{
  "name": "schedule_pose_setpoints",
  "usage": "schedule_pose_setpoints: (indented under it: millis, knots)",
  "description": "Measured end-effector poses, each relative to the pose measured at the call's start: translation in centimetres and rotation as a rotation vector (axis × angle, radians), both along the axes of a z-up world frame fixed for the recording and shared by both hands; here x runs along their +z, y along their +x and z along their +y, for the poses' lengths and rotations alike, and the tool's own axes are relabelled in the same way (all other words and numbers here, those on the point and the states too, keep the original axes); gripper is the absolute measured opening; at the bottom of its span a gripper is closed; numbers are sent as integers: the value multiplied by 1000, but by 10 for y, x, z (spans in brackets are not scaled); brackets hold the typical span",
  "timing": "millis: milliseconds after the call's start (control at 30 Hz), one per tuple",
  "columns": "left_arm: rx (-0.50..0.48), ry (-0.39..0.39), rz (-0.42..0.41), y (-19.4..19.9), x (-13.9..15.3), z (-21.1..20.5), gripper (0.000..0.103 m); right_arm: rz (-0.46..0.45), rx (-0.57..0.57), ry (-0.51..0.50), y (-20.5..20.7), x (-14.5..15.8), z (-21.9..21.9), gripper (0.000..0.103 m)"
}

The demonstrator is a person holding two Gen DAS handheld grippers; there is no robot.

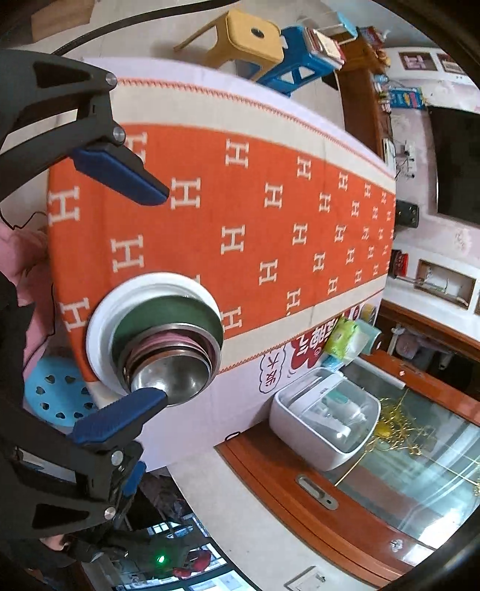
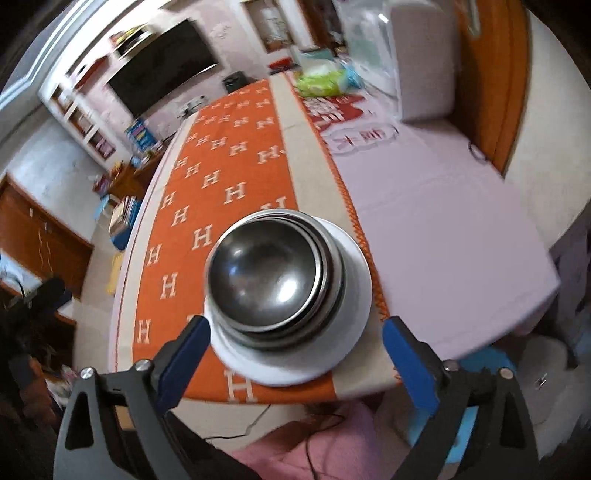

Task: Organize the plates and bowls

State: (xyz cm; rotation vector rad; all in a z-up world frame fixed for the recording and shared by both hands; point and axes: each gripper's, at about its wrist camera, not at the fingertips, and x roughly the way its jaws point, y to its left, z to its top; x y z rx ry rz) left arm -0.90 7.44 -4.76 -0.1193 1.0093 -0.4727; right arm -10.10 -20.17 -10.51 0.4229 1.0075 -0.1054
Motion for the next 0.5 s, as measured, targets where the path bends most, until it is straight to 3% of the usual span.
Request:
schedule_pose_setpoints:
  millis: [200, 333, 500]
  knots:
    - [113, 39, -58, -29, 31, 10, 102, -28, 144, -64, -14, 45, 25, 102]
    - [103, 77, -98, -46, 43, -5, 102, -23, 187, -45, -22, 64, 35, 102]
    - [125, 121, -89, -59, 37, -21, 102, -67, 188, -144, -36, 78, 56, 103]
